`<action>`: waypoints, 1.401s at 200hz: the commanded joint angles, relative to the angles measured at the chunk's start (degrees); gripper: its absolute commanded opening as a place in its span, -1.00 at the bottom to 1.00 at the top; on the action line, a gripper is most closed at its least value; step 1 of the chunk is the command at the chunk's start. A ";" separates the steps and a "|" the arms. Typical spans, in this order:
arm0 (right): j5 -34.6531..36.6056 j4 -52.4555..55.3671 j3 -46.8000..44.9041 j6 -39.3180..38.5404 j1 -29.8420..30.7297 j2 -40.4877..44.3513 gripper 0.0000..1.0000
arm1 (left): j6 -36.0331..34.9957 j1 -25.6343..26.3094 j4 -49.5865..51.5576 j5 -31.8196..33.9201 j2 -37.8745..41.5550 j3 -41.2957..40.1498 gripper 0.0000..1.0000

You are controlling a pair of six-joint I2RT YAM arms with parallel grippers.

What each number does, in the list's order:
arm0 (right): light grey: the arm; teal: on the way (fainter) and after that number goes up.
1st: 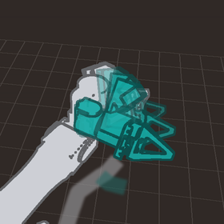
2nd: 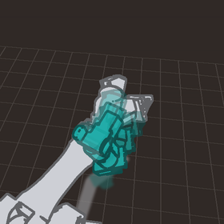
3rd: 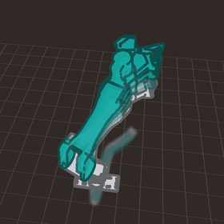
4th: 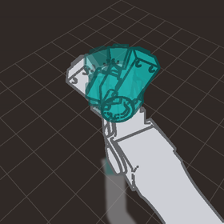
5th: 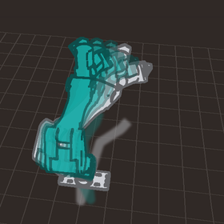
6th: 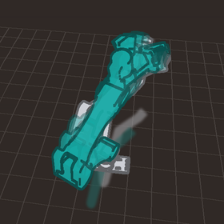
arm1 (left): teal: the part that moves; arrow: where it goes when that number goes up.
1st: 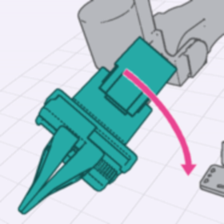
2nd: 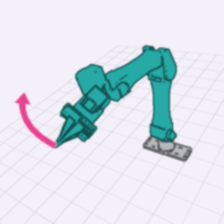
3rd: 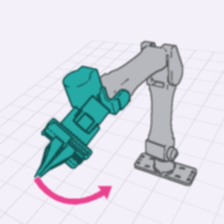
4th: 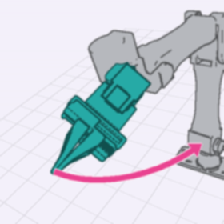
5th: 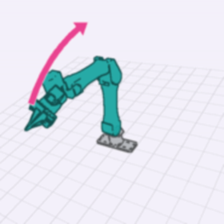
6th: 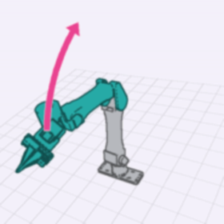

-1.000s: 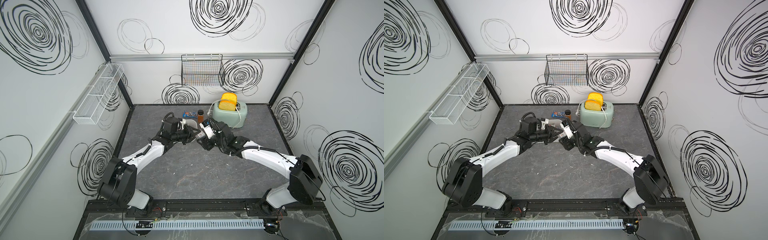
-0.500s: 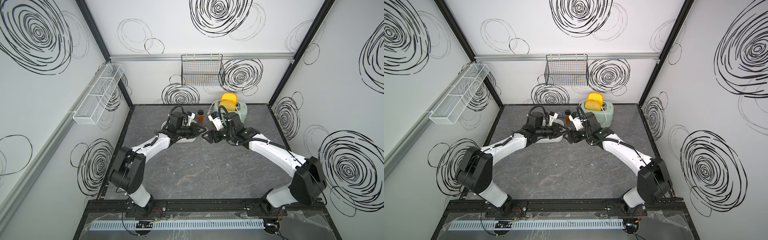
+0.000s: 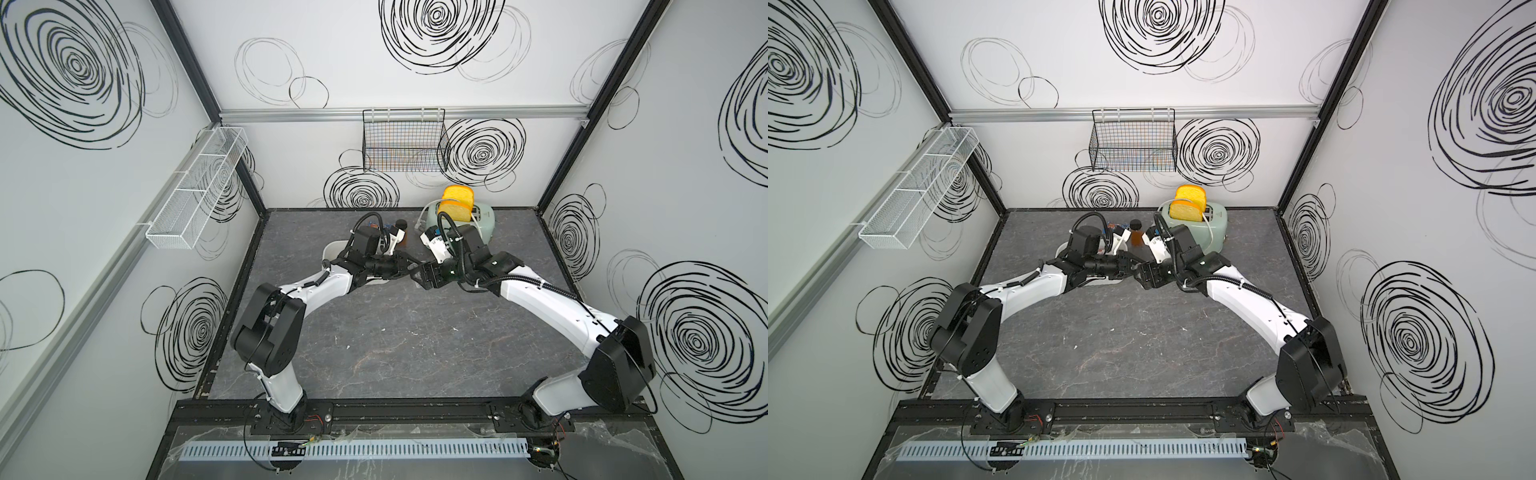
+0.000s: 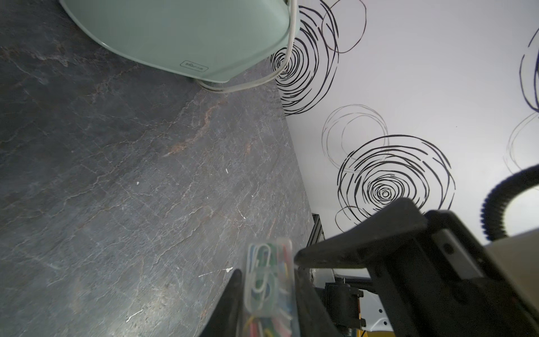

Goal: Take the paper clips out of the storage box
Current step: Place the boxed paper clips at the center of the board.

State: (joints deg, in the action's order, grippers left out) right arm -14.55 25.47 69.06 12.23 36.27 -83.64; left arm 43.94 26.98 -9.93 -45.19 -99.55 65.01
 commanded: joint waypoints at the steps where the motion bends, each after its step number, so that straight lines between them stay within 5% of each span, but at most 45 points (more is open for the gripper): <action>1: 3.82 2.17 -1.30 -1.14 0.38 3.63 0.53 | -0.57 0.43 -4.44 -1.24 -0.63 2.75 -0.80; 123: 3.90 0.26 -3.35 -1.24 0.32 0.79 0.38 | 0.01 3.08 -4.29 -1.10 -3.39 5.56 -0.78; 221: 6.68 1.57 -2.39 -1.15 0.16 0.66 0.47 | -0.26 2.55 -3.62 -1.74 -2.85 5.21 -0.77; 280: 5.93 1.29 -2.47 -0.46 0.25 -0.19 0.20 | 0.27 2.46 -4.23 -2.18 -2.85 5.47 -0.73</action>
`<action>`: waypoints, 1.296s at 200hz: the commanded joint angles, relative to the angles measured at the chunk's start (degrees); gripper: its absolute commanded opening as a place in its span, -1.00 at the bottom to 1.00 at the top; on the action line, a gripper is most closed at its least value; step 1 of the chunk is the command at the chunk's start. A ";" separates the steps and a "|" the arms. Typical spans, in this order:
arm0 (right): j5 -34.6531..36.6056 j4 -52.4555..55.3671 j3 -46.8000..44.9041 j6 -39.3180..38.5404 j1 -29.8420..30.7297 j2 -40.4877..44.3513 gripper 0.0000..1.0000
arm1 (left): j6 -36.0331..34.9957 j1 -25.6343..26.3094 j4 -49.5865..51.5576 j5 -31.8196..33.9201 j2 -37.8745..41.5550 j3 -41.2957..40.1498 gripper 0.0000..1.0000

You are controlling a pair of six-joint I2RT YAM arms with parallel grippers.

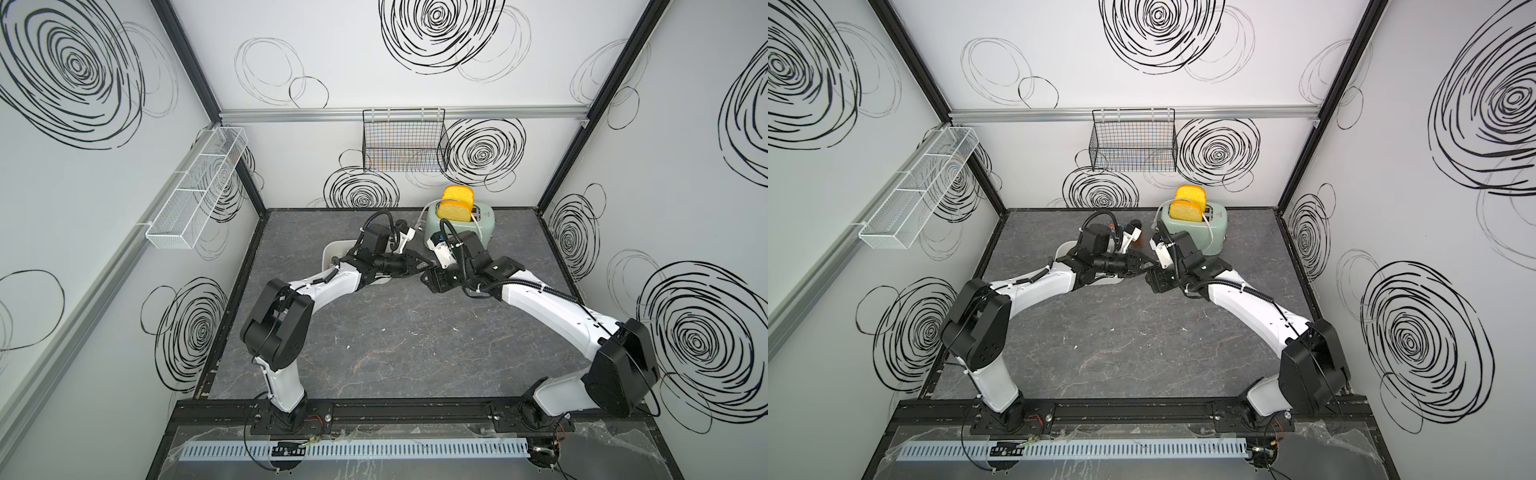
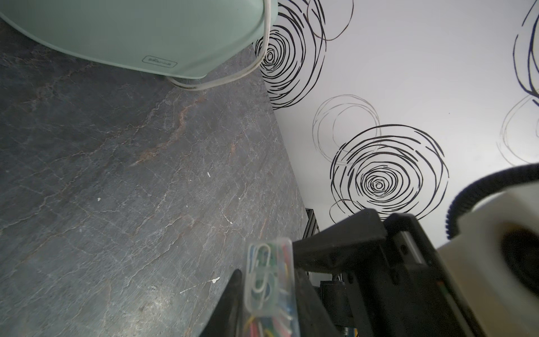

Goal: Take the paper clips out of the storage box
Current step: Place the boxed paper clips at the center of the board.

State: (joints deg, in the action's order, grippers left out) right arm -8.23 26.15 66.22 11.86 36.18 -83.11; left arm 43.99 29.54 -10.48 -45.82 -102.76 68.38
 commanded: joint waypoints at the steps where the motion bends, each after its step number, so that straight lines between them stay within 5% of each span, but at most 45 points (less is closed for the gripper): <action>1: -0.38 0.63 0.35 -0.04 0.36 -0.77 0.20 | 0.27 -0.10 -3.68 -1.55 0.37 2.11 -0.73; 57: -0.04 0.65 0.68 0.67 0.13 -1.46 -0.33 | 0.40 -0.05 -3.70 -2.08 0.36 2.00 -0.41; 99: 0.06 1.67 1.31 0.82 -0.59 -1.35 -0.53 | -0.10 -0.49 -3.14 -1.37 1.07 1.50 0.35; 153: -0.09 5.61 2.09 1.20 -6.20 -1.35 -0.56 | -3.90 -4.13 3.77 4.40 4.22 0.83 0.99; 235: 3.03 3.94 -0.82 -1.08 -18.51 -11.07 -0.58 | -14.18 -6.35 16.77 23.39 13.32 -0.35 0.97; 259: 3.47 2.19 -0.93 -1.21 -20.89 -15.00 -0.57 | -14.72 -6.20 18.98 24.65 13.66 0.29 0.97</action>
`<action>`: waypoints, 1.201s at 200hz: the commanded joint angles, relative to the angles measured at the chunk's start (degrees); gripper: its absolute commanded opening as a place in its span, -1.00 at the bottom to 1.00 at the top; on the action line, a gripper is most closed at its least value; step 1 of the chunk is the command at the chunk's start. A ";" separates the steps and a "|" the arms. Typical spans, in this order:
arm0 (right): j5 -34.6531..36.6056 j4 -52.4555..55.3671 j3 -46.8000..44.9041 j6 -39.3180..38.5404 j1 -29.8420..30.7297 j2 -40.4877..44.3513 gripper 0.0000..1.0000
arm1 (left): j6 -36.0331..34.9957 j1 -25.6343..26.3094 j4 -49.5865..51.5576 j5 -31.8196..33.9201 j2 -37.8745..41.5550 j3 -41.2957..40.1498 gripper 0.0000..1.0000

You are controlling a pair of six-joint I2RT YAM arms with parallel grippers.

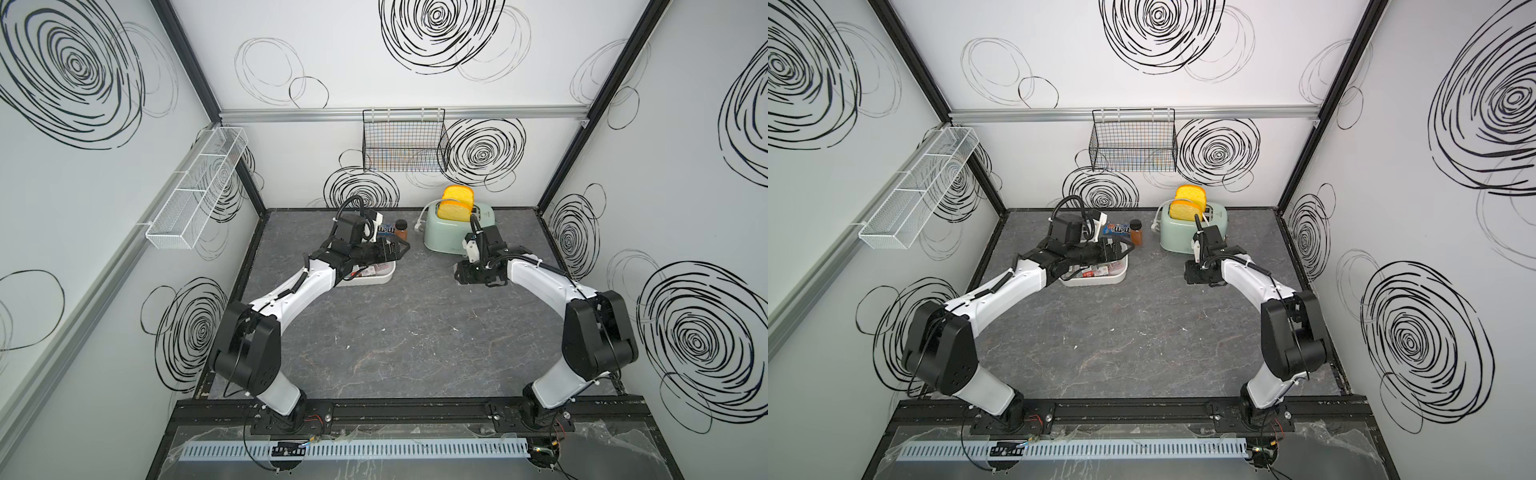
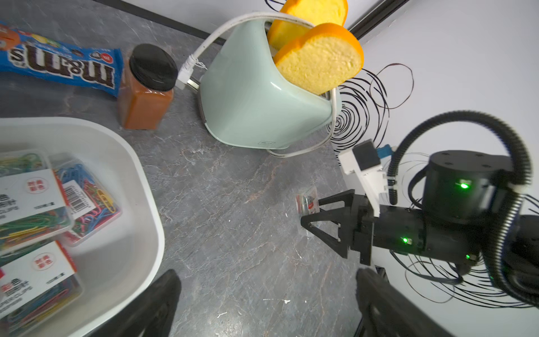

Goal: Take the paper clips out of the storage box
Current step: Place the boxed paper clips at the center of the board.

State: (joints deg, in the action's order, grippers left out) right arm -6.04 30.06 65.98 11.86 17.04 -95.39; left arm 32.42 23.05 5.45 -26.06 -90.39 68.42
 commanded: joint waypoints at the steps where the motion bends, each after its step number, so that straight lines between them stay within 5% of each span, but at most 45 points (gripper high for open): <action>1: 1.21 -1.79 -0.68 -1.21 -1.83 -2.88 -0.57 | -3.16 0.26 3.15 4.89 1.28 0.28 0.97; 138: 5.71 -4.47 -0.94 -2.45 -3.50 -9.63 -0.43 | -4.54 -0.62 2.86 2.60 -1.19 1.62 0.97; 240: 5.58 -4.36 -0.94 -1.42 -3.38 -6.31 0.42 | -6.86 -2.46 7.62 3.67 -2.85 4.44 0.97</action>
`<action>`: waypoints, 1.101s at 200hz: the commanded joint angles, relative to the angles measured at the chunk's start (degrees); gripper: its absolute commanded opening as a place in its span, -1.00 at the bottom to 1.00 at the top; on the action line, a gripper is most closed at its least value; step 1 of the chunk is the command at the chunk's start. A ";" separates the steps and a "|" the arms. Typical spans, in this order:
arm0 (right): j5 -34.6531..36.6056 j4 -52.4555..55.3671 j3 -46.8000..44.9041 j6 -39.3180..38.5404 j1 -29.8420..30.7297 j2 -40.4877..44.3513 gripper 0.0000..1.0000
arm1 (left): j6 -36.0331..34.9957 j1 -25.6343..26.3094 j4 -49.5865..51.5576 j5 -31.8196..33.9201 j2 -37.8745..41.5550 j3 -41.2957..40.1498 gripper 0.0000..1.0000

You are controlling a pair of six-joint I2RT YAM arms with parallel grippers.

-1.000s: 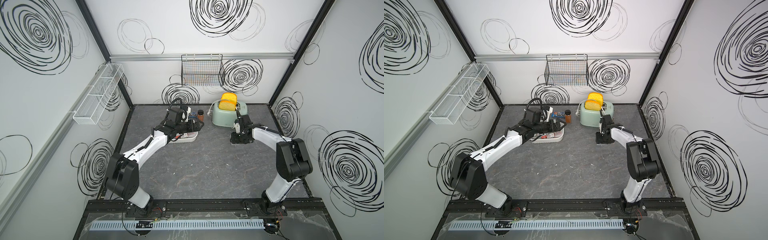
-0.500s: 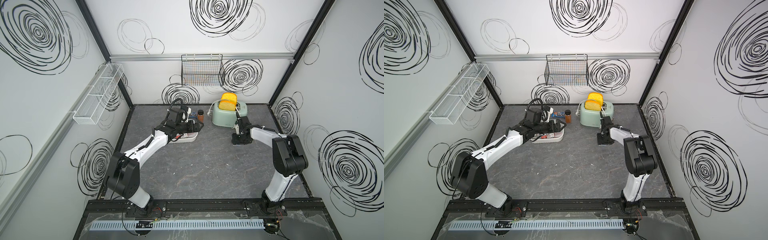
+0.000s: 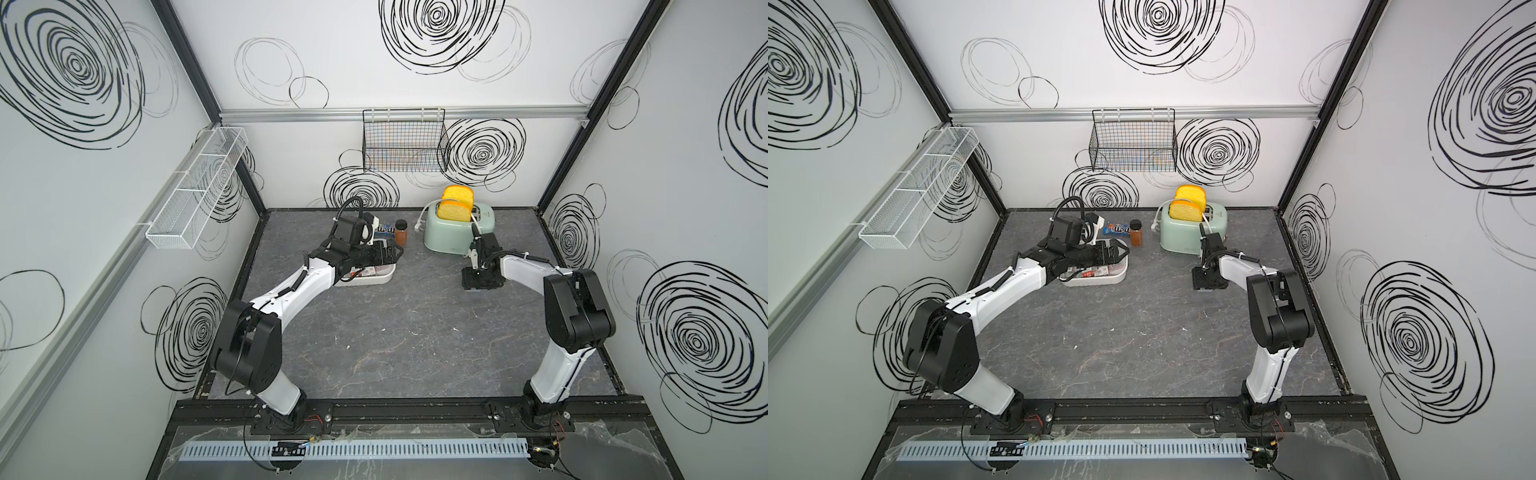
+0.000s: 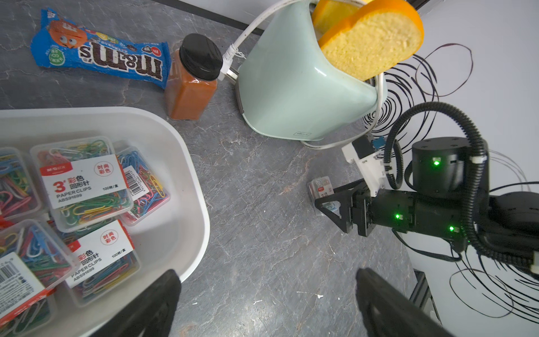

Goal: Take the paper clips out of the storage box
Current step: Place the boxed paper clips at the center of the board, then pick up the boxed paper clips from the storage box.

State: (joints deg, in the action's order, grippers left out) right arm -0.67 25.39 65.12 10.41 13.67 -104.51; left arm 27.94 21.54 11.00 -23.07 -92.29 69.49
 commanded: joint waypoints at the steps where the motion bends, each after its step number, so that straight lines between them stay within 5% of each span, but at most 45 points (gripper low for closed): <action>1: 0.22 0.34 -0.09 -0.01 -0.03 2.90 0.43 | -2.42 -0.96 2.21 0.71 -0.96 3.46 0.97; 88: -4.07 6.20 5.82 0.84 2.15 11.54 0.56 | -8.56 -2.55 14.66 11.57 -2.81 7.43 0.97; 220: -8.40 7.77 8.88 0.51 6.96 13.32 0.70 | -5.56 -2.70 18.87 31.58 -14.58 10.10 0.97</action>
State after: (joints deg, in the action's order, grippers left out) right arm -7.75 31.48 72.55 11.11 20.56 -91.77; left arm 21.08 19.42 29.76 3.44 -106.28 79.09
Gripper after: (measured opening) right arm 0.850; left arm 0.986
